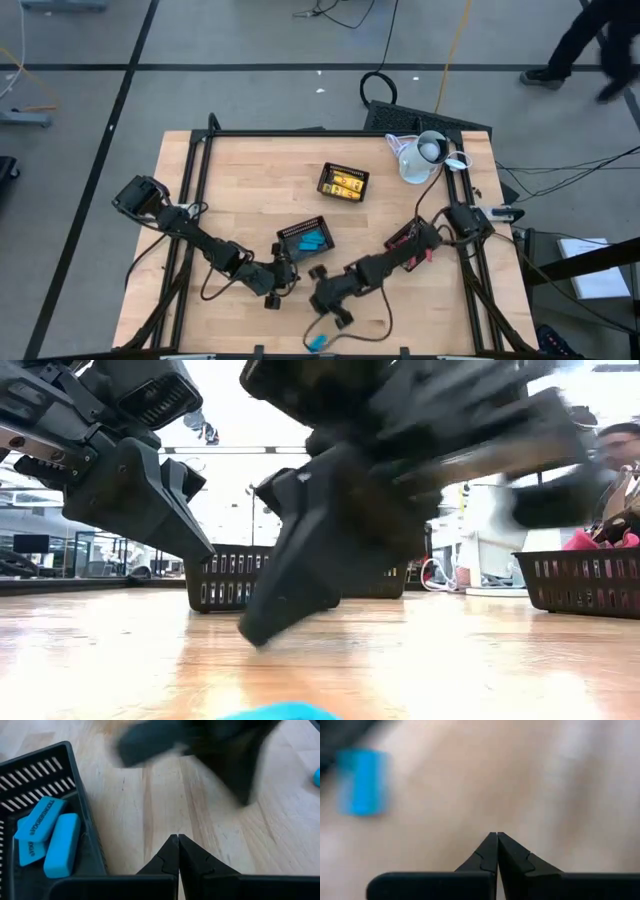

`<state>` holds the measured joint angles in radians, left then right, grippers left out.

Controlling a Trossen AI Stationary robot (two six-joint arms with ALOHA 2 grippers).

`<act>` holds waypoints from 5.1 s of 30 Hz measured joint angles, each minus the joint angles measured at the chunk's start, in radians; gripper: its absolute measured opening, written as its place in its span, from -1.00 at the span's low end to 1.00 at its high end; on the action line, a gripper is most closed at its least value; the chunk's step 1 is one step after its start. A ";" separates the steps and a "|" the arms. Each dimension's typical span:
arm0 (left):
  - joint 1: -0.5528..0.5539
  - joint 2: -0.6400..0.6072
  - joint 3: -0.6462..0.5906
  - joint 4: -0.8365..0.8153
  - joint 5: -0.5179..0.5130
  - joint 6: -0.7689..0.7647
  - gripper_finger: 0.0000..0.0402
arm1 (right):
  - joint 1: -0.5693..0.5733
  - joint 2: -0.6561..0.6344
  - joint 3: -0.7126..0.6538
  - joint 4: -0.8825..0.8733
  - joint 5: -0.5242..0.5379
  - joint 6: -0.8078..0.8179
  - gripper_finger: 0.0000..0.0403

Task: Pick & Place School Supplies
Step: Put the blue eraser into the bottom left black bin

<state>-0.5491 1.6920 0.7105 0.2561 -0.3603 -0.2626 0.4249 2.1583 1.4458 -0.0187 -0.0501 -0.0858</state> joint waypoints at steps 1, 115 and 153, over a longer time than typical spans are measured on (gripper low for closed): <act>0.000 0.000 0.000 0.000 -0.001 0.000 -1.00 | -0.009 -0.011 0.000 -0.025 0.036 -0.014 -1.00; -0.008 -0.070 0.000 0.235 -0.197 -0.015 -1.00 | 0.107 0.089 0.016 0.136 0.290 0.009 -0.72; -0.016 -0.444 0.000 -0.291 -0.332 0.050 -1.00 | -0.219 -0.126 0.015 -0.115 0.383 -0.276 -0.72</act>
<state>-0.5654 1.2481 0.7105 -0.0344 -0.6924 -0.2131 0.2063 2.0319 1.4612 -0.1339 0.3331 -0.3622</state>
